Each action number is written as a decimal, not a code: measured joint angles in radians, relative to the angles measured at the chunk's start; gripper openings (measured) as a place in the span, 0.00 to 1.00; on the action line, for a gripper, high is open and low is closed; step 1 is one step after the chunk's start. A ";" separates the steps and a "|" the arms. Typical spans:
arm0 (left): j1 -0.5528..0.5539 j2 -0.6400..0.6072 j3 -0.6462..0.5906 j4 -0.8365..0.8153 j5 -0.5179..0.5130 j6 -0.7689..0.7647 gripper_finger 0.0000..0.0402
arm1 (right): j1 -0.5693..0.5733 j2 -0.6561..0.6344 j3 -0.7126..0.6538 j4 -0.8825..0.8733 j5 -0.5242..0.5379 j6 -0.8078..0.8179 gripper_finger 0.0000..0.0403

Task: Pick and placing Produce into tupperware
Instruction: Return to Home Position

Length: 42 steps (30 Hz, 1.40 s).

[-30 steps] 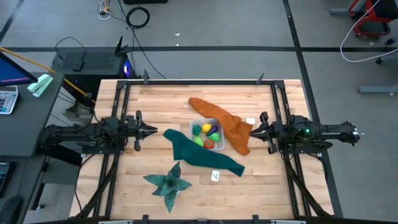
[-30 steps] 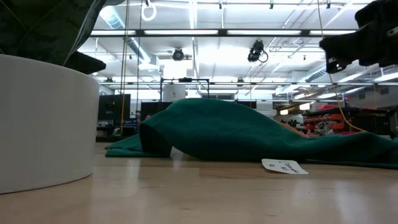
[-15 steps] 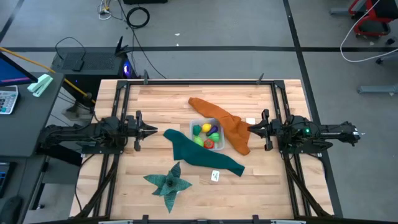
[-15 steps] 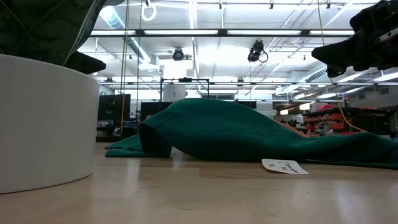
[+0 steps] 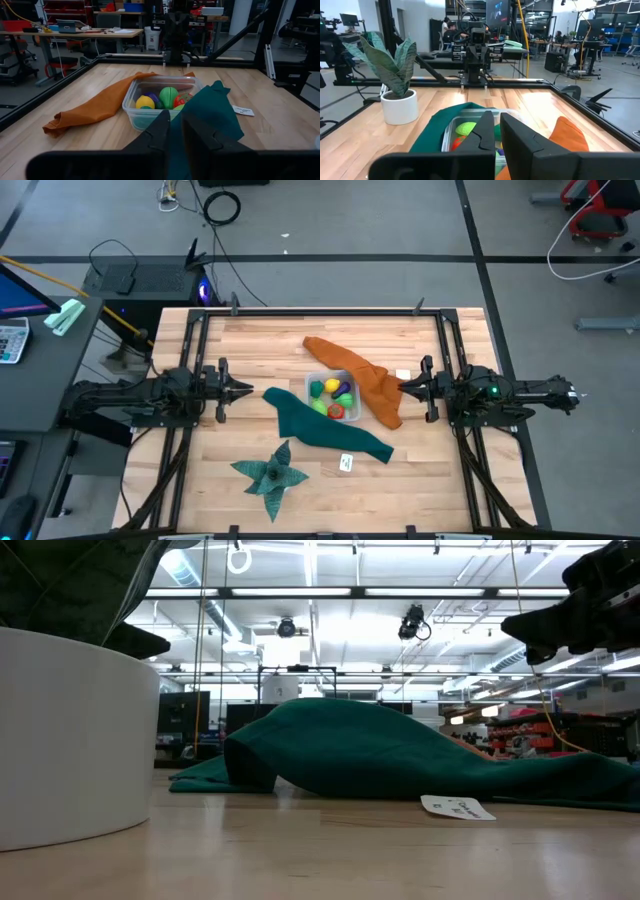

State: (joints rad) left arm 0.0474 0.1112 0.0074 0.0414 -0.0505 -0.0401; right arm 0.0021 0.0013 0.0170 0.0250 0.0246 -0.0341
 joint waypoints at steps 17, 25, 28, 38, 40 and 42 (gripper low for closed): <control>0.000 0.000 0.000 0.000 0.000 0.001 0.12 | 0.000 0.000 0.000 -0.002 0.000 0.001 0.00; 0.000 0.000 0.000 0.000 0.000 0.001 0.15 | 0.000 0.000 0.000 -0.002 0.000 0.001 0.00; 0.000 0.000 0.000 0.000 0.000 0.000 0.14 | 0.000 0.000 0.000 -0.002 0.000 0.001 0.00; 0.000 0.000 0.000 0.000 0.000 0.000 0.13 | 0.000 0.000 0.000 -0.002 0.000 0.001 0.00; 0.000 0.000 0.000 0.000 0.000 0.000 0.13 | 0.000 0.000 0.000 -0.002 0.000 0.001 0.00; 0.000 0.000 0.000 0.000 0.000 0.000 0.14 | 0.000 0.000 0.000 -0.002 0.000 0.001 0.00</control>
State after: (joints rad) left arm 0.0473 0.1110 0.0074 0.0414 -0.0505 -0.0401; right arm 0.0025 0.0010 0.0170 0.0231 0.0242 -0.0330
